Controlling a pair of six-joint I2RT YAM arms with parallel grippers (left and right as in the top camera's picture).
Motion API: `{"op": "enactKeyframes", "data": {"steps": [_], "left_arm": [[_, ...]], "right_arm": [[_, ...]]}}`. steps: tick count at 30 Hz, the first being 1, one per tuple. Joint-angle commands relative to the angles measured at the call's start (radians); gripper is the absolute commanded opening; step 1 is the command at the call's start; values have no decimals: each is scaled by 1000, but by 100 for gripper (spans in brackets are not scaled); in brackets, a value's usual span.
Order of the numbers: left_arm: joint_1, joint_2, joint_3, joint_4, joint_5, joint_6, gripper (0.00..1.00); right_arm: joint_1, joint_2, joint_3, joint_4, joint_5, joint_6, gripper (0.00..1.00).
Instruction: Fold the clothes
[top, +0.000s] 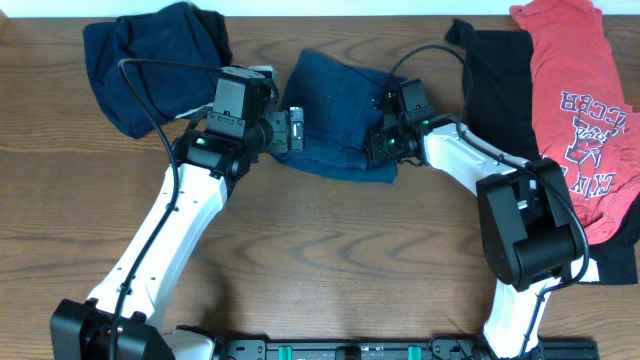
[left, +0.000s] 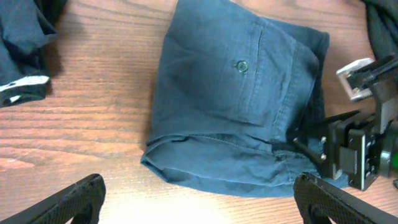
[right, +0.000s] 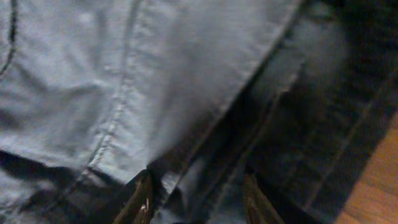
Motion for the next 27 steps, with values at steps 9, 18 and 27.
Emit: {"op": "enactKeyframes", "data": {"steps": [9, 18, 27], "left_arm": [[3, 4, 16, -15, -26, 31, 98], [-67, 21, 16, -14, -26, 31, 98], [-109, 187, 16, 90, 107, 82, 98]], "right_arm": [[-31, -59, 43, -86, -34, 58, 52], [-146, -354, 104, -116, -54, 52, 73], [-296, -395, 101, -269, -33, 5, 68]]}}
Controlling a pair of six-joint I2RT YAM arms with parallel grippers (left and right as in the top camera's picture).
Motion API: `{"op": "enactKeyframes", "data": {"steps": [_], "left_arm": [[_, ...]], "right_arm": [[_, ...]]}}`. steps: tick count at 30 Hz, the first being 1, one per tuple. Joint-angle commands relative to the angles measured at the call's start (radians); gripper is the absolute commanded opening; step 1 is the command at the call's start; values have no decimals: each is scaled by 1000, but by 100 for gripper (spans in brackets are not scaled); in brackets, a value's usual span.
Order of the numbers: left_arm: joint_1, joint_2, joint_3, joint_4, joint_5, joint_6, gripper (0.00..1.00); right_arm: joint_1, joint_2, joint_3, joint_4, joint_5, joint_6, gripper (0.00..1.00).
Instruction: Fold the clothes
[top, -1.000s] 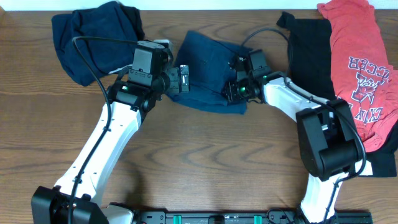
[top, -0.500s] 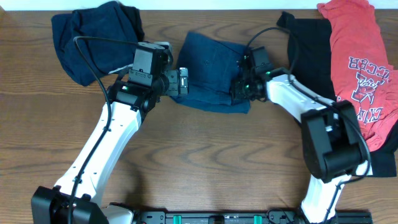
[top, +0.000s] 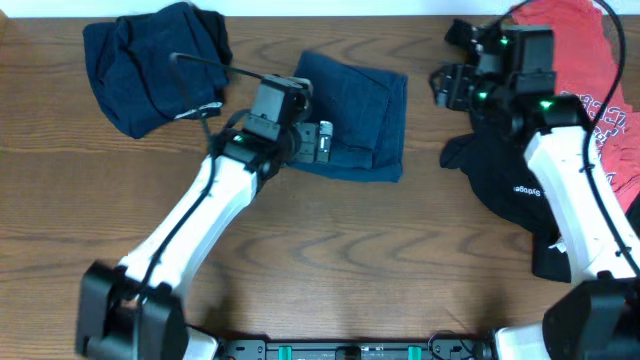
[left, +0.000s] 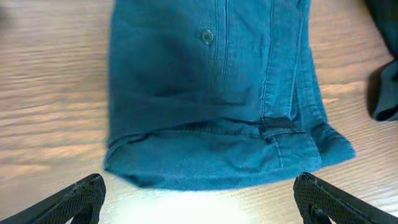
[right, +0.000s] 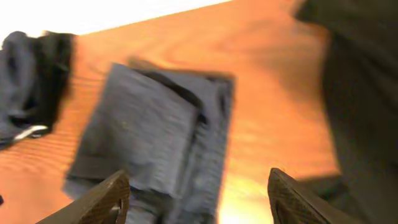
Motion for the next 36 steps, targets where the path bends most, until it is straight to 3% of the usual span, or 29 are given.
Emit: {"op": "enactKeyframes", "data": {"steps": [1, 9, 14, 17, 24, 30, 36], "left_arm": [[2, 93, 16, 56, 117, 63, 98], [-4, 301, 16, 146, 137, 245, 98], [-3, 348, 16, 126, -73, 307, 98], [7, 348, 16, 118, -224, 349, 98], [64, 348, 16, 119, -419, 447, 98], [112, 311, 20, 108, -454, 481, 98], [39, 130, 21, 108, -438, 474, 98]], "right_arm": [[-38, 31, -16, -37, 7, -39, 68], [-51, 31, -18, -48, 7, -60, 68], [-51, 32, -18, -43, 8, -61, 68], [-51, 32, -18, -43, 12, -61, 69], [-51, 32, -18, -43, 18, -64, 70], [-51, 33, -19, -47, 18, -64, 71], [-51, 38, -19, -45, 19, -64, 71]]}}
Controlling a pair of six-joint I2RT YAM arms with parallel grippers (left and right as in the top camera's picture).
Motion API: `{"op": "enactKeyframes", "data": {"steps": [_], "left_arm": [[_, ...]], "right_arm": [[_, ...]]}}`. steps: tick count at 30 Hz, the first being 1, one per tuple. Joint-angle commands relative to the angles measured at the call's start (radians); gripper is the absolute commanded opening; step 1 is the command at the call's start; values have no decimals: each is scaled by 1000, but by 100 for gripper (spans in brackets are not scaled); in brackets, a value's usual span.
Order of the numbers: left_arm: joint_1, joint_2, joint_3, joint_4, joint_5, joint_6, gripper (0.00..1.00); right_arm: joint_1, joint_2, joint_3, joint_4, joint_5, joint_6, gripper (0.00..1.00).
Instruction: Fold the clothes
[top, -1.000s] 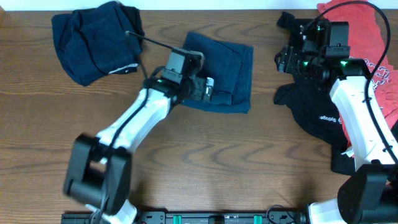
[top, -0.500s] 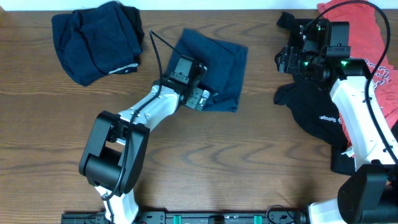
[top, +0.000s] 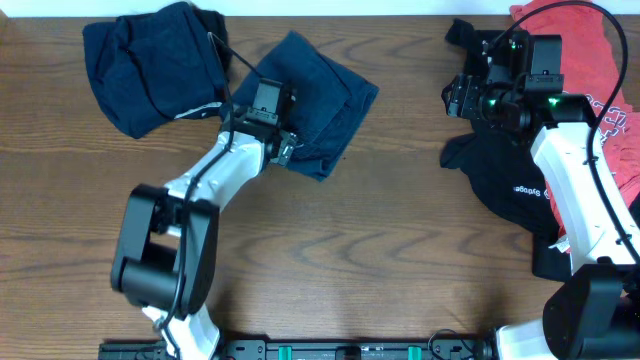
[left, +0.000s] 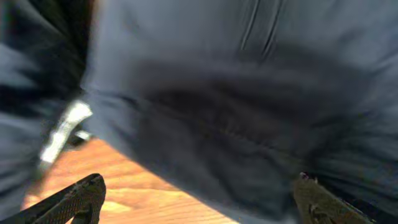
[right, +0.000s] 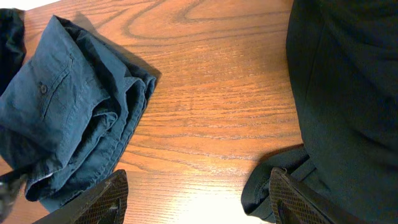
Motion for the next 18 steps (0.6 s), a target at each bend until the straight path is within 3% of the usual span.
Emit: {"op": "enactKeyframes", "data": {"steps": [1, 6, 18], "left_arm": [[-69, -170, 17, 11, 42, 16, 98], [-108, -212, 16, 58, 277, 16, 98], [-140, -1, 111, 109, 363, -48, 98]], "right_arm": [[-4, 11, -5, 0, 6, -16, 71], [-3, 12, -5, 8, 2, -15, 71], [-2, 12, -5, 5, -5, -13, 71]]}}
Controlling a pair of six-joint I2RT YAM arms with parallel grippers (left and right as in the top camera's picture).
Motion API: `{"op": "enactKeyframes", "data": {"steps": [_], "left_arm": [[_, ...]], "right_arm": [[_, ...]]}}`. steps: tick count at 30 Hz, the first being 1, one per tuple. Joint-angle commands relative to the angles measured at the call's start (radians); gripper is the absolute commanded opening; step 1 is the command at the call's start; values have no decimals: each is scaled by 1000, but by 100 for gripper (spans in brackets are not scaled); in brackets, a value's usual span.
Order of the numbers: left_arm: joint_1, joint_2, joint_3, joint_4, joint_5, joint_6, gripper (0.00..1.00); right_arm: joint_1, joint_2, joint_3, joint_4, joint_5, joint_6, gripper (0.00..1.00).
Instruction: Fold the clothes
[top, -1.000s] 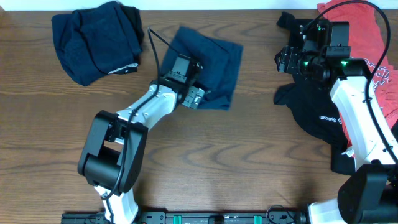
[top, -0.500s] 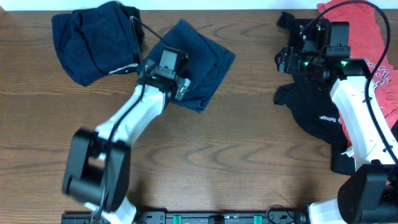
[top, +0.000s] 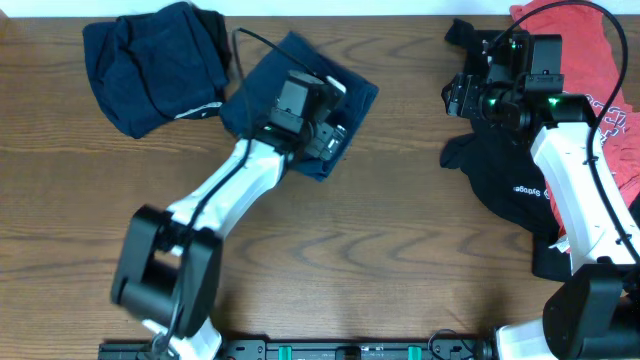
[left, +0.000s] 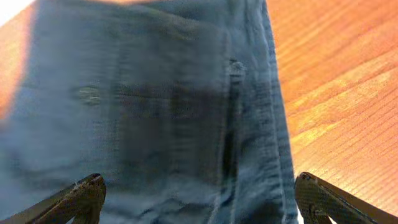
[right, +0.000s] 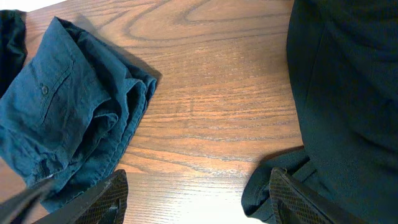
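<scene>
A folded blue garment (top: 262, 85) with a buttoned pocket lies tilted at the back middle of the table; it also fills the left wrist view as the garment (left: 155, 112). My left gripper (top: 330, 138) hovers open over its right half, fingers spread wide with only cloth below, the gripper (left: 199, 202). My right gripper (top: 462, 95) is open above bare wood, the gripper (right: 196, 199), between the blue garment (right: 68, 124) and a black garment (right: 348, 93). The black garment (top: 500, 170) lies crumpled under the right arm.
A dark navy pile (top: 150, 60) lies at the back left, touching the blue garment's corner. A red printed shirt (top: 590, 110) lies at the far right, partly over the black one. The wooden table (top: 350, 250) stretches towards the front.
My left gripper was at the blue garment's left near edge and is now over its right half, still open. The garment and the right arm have not visibly moved.
First both grippers were at the blue garment in the back middle, the right one low on its right edge. Then the right gripper was off by the black garment. Later the blue garment lay turned and further left by the navy pile, where it remains.
</scene>
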Motion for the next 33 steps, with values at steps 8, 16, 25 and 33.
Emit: {"op": "enactKeyframes", "data": {"steps": [8, 16, 25, 33], "left_arm": [[-55, 197, 224, -114, 43, -31, 98], [-53, 273, 230, -137, 43, -30, 98], [-55, 285, 231, -146, 42, -30, 98], [-53, 356, 231, -121, 7, -30, 98]], "right_arm": [[-2, 12, -5, -6, -4, -13, 71], [-2, 12, -5, 6, -5, -13, 71], [4, 12, -5, 31, -30, -13, 70], [5, 12, -5, 30, -31, -13, 70]]}}
